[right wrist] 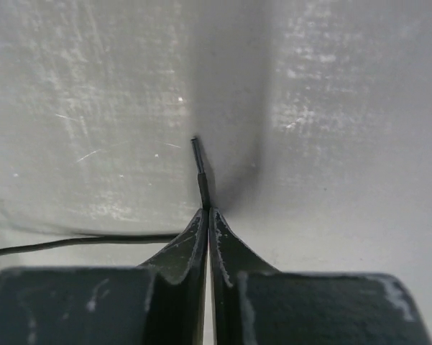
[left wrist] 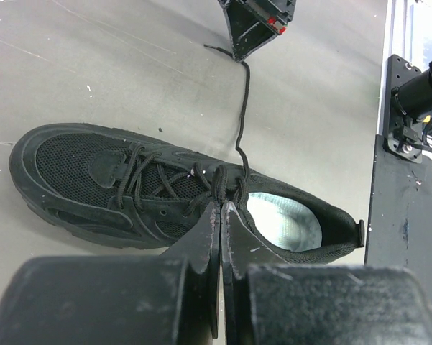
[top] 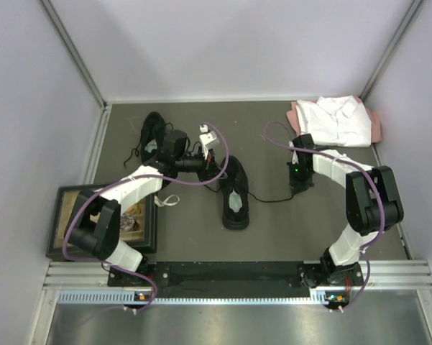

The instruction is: Tie the shoes

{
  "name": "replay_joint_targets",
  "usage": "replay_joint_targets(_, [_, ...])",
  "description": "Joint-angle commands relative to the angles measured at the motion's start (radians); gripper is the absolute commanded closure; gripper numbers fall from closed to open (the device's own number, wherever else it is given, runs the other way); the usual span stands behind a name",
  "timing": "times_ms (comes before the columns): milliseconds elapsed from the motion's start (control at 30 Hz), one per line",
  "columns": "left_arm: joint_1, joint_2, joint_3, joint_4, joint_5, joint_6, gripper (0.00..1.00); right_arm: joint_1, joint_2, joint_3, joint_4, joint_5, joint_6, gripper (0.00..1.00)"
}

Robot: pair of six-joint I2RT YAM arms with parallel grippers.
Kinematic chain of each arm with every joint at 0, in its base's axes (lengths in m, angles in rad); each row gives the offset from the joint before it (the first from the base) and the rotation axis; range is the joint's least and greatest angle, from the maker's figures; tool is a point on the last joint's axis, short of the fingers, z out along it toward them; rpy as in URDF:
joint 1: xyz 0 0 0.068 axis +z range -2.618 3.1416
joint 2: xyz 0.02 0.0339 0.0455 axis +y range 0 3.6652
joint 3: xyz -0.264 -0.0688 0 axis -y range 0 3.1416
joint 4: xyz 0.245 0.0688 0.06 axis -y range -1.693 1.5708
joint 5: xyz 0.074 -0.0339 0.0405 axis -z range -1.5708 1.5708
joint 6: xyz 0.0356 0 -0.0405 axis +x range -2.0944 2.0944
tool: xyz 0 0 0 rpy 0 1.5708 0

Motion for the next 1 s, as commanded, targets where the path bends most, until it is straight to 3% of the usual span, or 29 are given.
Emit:
replay_joint_targets(0, [-0.006, -0.043, 0.000, 0.017, 0.023, 0.039, 1.00, 0.011, 0.010, 0.058, 0.002, -0.062, 0.014, 1.00])
replay_joint_targets(100, [-0.006, -0.054, -0.005, 0.009, 0.034, 0.069, 1.00, 0.013, -0.061, 0.123, 0.023, -0.125, -0.006, 1.00])
replay_joint_targets(233, [-0.006, -0.067, -0.022, 0.023, 0.059, 0.099, 1.00, 0.013, -0.131, 0.243, 0.084, -0.338, -0.008, 1.00])
replay_joint_targets(400, [-0.006, -0.080, -0.032, 0.030, 0.095, 0.142, 1.00, 0.063, -0.120, 0.404, 0.173, -0.507, 0.055, 1.00])
replay_joint_targets(733, [-0.007, -0.092, -0.025, -0.014, 0.121, 0.240, 1.00, 0.251, 0.025, 0.573, 0.353, -0.545, 0.211, 1.00])
replay_joint_targets(967, [-0.009, -0.106, -0.034, -0.049, 0.124, 0.287, 1.00, 0.363, 0.153, 0.622, 0.359, -0.557, 0.257, 1.00])
